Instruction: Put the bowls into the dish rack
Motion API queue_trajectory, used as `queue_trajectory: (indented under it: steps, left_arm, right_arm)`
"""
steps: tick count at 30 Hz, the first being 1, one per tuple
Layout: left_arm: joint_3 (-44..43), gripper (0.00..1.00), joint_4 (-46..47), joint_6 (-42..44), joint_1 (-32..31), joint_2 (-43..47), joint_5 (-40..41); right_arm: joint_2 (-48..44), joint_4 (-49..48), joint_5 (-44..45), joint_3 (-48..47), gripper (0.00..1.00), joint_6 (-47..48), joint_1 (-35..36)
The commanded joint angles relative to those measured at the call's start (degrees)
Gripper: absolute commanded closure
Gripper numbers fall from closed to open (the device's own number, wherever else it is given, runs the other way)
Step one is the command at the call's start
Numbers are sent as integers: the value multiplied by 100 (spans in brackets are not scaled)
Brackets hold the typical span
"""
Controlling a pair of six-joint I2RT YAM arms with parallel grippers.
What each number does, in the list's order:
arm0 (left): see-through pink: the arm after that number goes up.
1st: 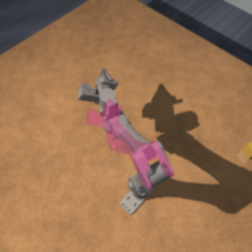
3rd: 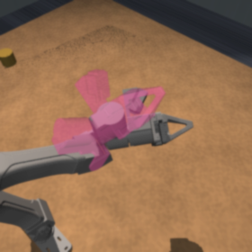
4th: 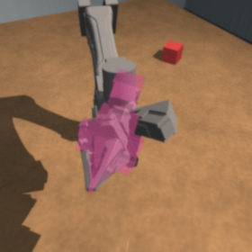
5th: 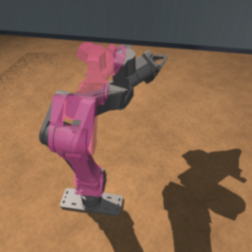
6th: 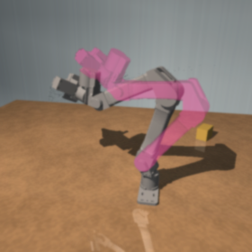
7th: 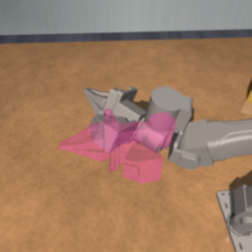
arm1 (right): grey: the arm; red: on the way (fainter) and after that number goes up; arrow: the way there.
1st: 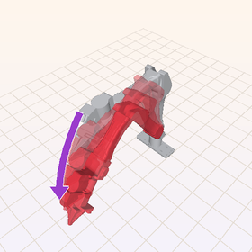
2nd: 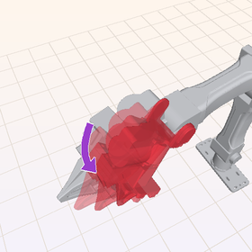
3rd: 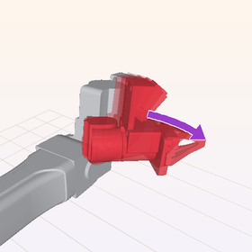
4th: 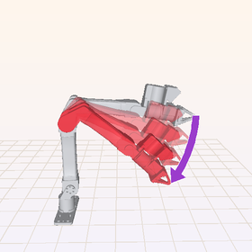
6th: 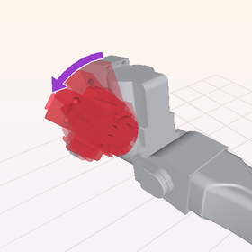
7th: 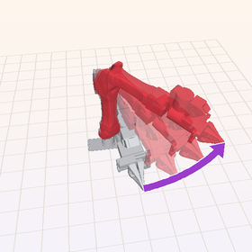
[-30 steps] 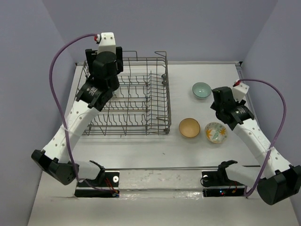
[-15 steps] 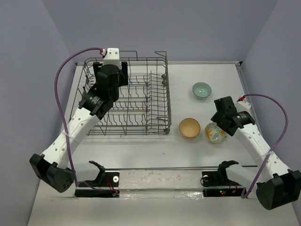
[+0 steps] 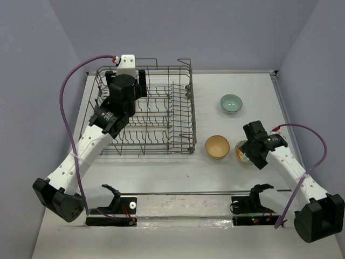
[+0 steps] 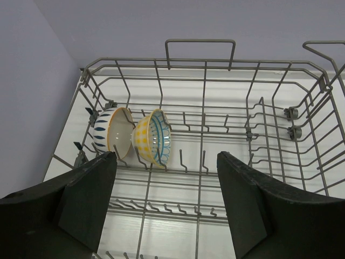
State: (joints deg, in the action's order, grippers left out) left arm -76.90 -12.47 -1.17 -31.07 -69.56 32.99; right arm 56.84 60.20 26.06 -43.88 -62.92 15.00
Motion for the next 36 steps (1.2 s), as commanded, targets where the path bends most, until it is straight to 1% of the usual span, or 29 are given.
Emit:
queue_trajectory:
  steps: [1, 7, 11, 13, 20, 31, 34, 35, 36]
  left_arm:
    - [88, 14, 306, -76, -13, 153, 58]
    - [97, 14, 307, -76, -13, 101, 49]
    - [105, 14, 307, -76, -13, 101, 41]
    - [114, 14, 307, -76, -13, 83, 41]
    - [123, 14, 307, -85, -13, 48, 32]
    - [123, 14, 307, -85, -13, -5, 32]
    - [123, 14, 307, -85, -13, -31, 32]
    - [114, 14, 307, -77, -13, -40, 23]
    - [114, 14, 298, -85, -13, -49, 23]
  right_arm:
    - [11, 123, -119, 186, 25, -528, -33]
    - [55, 26, -198, 397, 26, -731, -33]
    - [64, -35, -154, 424, 30, -827, -33]
    - [38, -79, -137, 441, 34, -898, -33]
    - [82, -351, -172, 634, 40, -977, -33]
    - [275, -879, -163, 986, 42, -1021, -33]
    - [301, -1001, -32, 1013, 49, -1021, -33]
    - [301, -1002, -5, 1013, 54, -1021, -33]
    - [301, -1019, 47, 1013, 56, -1030, -33]
